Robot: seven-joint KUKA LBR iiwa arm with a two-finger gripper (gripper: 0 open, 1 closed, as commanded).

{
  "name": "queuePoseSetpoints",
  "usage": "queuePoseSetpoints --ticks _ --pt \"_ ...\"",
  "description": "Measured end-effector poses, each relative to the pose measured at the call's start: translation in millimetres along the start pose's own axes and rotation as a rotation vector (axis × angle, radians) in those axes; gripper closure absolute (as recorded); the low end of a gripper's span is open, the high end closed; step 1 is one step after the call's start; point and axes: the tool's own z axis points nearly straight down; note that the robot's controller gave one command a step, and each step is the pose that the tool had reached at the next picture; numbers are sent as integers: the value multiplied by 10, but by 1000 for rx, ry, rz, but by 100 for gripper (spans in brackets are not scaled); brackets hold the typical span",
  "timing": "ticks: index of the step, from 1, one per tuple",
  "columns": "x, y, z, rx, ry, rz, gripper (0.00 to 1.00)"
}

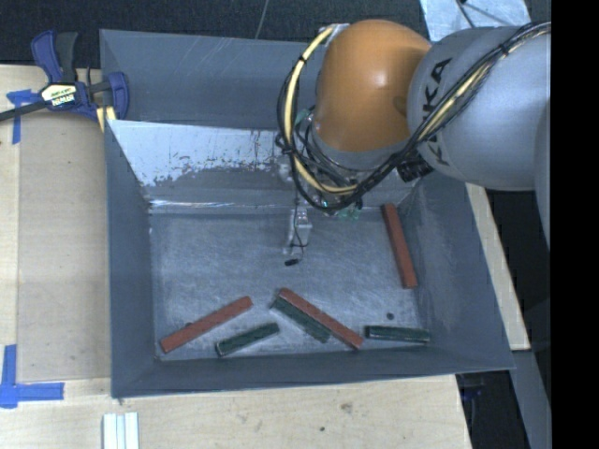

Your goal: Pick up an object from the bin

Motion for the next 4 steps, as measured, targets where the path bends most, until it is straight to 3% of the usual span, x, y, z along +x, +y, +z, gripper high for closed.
queuePoseSetpoints --ticks 1,2,3,4 --pt "-17 -3 -51 -1 -9 2 0" --pt "-58 -383 462 -2 -15 5 0" --pt "286 -565 775 0 -6 60 0" --pt "222 -227 983 1 -9 -100 0"
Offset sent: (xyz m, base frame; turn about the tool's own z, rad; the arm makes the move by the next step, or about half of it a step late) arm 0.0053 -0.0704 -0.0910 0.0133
